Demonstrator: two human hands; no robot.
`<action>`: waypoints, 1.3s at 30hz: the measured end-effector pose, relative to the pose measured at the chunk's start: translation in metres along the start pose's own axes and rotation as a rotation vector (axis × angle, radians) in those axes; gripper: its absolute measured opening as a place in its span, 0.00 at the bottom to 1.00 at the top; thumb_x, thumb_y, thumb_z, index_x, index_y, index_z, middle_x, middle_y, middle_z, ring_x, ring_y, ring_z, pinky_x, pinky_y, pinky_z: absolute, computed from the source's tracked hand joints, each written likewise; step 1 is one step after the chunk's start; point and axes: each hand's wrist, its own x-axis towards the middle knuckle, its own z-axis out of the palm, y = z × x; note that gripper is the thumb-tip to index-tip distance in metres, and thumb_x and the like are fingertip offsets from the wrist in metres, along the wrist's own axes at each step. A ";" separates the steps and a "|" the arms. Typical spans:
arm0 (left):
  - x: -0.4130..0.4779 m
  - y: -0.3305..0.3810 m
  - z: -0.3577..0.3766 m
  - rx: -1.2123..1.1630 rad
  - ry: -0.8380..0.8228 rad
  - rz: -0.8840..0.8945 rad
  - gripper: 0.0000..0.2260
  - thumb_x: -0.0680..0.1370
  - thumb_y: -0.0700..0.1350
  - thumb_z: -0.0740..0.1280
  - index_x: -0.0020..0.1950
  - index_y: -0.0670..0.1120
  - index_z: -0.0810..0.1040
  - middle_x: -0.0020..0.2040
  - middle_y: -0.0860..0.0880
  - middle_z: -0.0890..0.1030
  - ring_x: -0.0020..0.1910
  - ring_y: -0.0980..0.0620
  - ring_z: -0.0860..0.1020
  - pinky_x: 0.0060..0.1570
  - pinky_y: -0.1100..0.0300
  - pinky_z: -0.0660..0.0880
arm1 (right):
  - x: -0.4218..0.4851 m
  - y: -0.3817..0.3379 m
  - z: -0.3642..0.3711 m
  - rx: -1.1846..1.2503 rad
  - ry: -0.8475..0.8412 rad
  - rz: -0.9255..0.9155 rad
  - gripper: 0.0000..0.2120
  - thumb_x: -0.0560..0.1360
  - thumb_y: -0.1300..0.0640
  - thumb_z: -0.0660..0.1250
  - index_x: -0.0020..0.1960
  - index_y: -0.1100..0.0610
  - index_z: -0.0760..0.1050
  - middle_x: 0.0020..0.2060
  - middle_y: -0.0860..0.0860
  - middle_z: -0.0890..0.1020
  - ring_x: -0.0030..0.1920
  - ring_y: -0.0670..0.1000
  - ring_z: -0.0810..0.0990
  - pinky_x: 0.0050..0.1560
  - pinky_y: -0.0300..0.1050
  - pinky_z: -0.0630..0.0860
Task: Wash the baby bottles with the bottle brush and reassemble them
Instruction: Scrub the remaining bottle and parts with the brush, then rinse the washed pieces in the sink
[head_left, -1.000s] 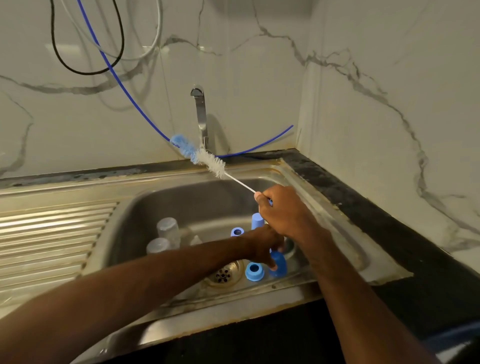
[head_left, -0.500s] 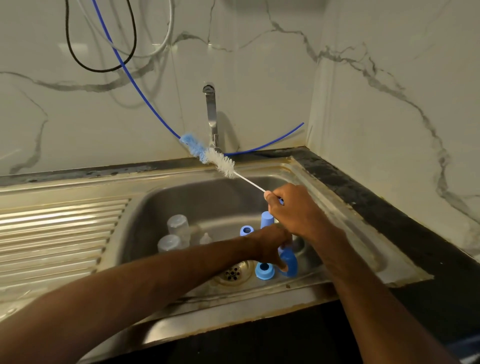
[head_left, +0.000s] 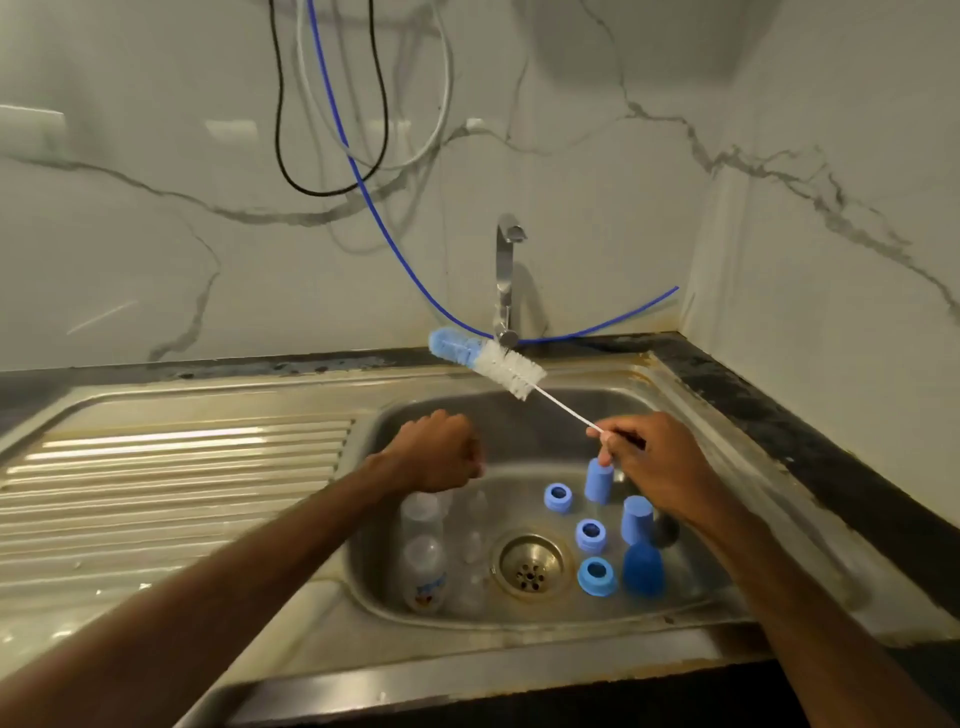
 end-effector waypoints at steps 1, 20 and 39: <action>-0.003 -0.009 -0.006 -0.037 0.051 -0.037 0.06 0.73 0.55 0.70 0.48 0.57 0.84 0.48 0.55 0.85 0.48 0.51 0.83 0.52 0.50 0.81 | 0.005 -0.001 0.002 -0.029 0.004 -0.006 0.11 0.81 0.60 0.64 0.53 0.52 0.85 0.41 0.47 0.86 0.42 0.48 0.82 0.48 0.42 0.76; 0.067 -0.093 -0.011 -0.111 0.315 -0.160 0.12 0.79 0.43 0.68 0.61 0.45 0.74 0.61 0.45 0.77 0.57 0.46 0.76 0.53 0.53 0.74 | 0.217 0.037 0.060 -0.358 -0.030 0.013 0.06 0.74 0.57 0.75 0.49 0.49 0.87 0.43 0.47 0.88 0.45 0.48 0.84 0.56 0.51 0.81; 0.049 -0.077 -0.016 -0.118 0.391 -0.157 0.05 0.76 0.44 0.72 0.51 0.48 0.82 0.54 0.49 0.82 0.58 0.48 0.76 0.56 0.53 0.75 | 0.138 -0.061 0.120 -0.263 -0.527 -0.334 0.24 0.72 0.46 0.77 0.65 0.49 0.78 0.57 0.44 0.82 0.58 0.44 0.79 0.58 0.42 0.77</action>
